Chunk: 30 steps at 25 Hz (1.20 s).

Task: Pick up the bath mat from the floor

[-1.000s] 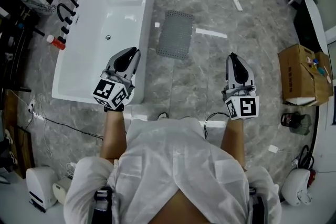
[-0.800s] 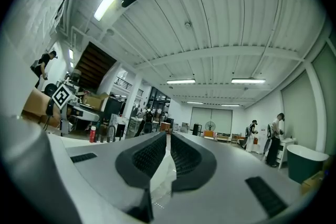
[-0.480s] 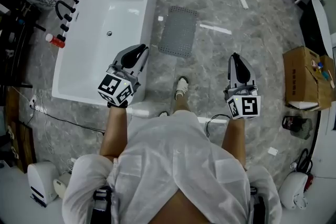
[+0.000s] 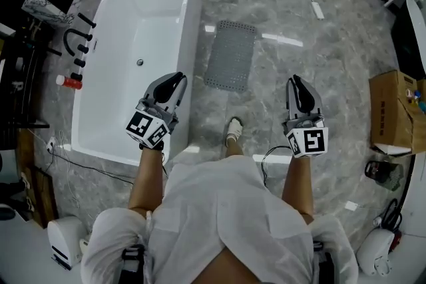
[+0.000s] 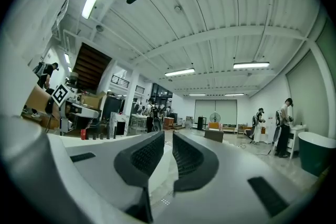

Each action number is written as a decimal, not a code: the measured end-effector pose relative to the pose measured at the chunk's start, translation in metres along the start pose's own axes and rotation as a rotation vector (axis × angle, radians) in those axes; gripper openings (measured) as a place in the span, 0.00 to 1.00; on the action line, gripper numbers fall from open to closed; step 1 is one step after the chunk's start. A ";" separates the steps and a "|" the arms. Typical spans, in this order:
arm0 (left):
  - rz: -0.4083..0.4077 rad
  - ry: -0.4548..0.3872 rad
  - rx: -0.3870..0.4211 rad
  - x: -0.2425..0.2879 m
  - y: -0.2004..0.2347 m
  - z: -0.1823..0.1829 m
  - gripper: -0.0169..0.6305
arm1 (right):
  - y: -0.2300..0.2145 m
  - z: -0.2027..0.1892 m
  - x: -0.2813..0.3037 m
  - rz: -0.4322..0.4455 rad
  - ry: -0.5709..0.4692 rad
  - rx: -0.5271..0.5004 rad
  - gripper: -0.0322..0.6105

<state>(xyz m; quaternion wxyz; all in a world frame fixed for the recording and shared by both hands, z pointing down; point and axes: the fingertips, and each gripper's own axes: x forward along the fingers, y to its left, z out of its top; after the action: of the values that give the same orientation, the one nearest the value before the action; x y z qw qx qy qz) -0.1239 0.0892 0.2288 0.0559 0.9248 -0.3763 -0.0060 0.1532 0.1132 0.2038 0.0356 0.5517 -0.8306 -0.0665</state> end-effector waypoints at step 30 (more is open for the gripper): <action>-0.256 0.240 -0.023 0.240 0.106 -0.127 0.10 | -0.035 -0.207 0.222 0.267 0.323 0.017 0.31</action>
<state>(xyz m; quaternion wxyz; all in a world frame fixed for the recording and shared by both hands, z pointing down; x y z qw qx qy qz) -0.0185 -0.1407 0.3741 0.1096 0.9586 -0.2458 0.0931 0.1263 -0.1192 0.4004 0.1722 0.4406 -0.8803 0.0350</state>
